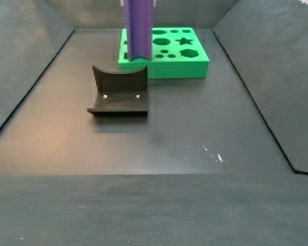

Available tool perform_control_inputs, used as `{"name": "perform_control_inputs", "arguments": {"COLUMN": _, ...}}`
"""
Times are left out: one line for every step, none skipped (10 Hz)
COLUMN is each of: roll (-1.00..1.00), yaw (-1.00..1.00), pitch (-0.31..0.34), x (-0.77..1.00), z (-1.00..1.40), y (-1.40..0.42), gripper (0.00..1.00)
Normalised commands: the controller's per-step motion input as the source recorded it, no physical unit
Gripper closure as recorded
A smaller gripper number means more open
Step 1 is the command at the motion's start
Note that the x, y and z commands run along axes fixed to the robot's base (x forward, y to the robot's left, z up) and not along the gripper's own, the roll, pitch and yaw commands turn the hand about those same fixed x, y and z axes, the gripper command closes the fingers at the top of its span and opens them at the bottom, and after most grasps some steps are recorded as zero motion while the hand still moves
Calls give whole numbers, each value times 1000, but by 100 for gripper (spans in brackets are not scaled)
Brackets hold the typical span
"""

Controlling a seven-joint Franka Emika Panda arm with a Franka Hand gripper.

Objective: Insert the arch object.

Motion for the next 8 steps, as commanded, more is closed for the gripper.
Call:
{"name": "perform_control_inputs", "arguments": {"roll": -267, "yaw": 0, "pitch": 0, "x": 280, "z": -34, "y": -20, "gripper": 100}}
{"name": "perform_control_inputs", "arguments": {"roll": -264, "yaw": 0, "pitch": 0, "x": 203, "z": -83, "y": -151, "gripper": 100}}
{"name": "perform_control_inputs", "arguments": {"roll": -257, "yaw": 0, "pitch": -4, "x": 123, "z": -157, "y": -154, "gripper": 100}}
{"name": "perform_control_inputs", "arguments": {"roll": -306, "yaw": 189, "pitch": -36, "x": -17, "z": -206, "y": -63, "gripper": 100}}
{"name": "perform_control_inputs", "arguments": {"roll": -344, "yaw": 249, "pitch": -69, "x": -203, "z": -129, "y": 0, "gripper": 100}}
{"name": "perform_control_inputs", "arguments": {"roll": -276, "yaw": 194, "pitch": -70, "x": -80, "z": -297, "y": 0, "gripper": 100}}
{"name": "perform_control_inputs", "arguments": {"roll": -133, "yaw": 11, "pitch": -84, "x": 0, "z": -451, "y": 0, "gripper": 100}}
{"name": "perform_control_inputs", "arguments": {"roll": 0, "yaw": -237, "pitch": -33, "x": 109, "z": -337, "y": 0, "gripper": 100}}
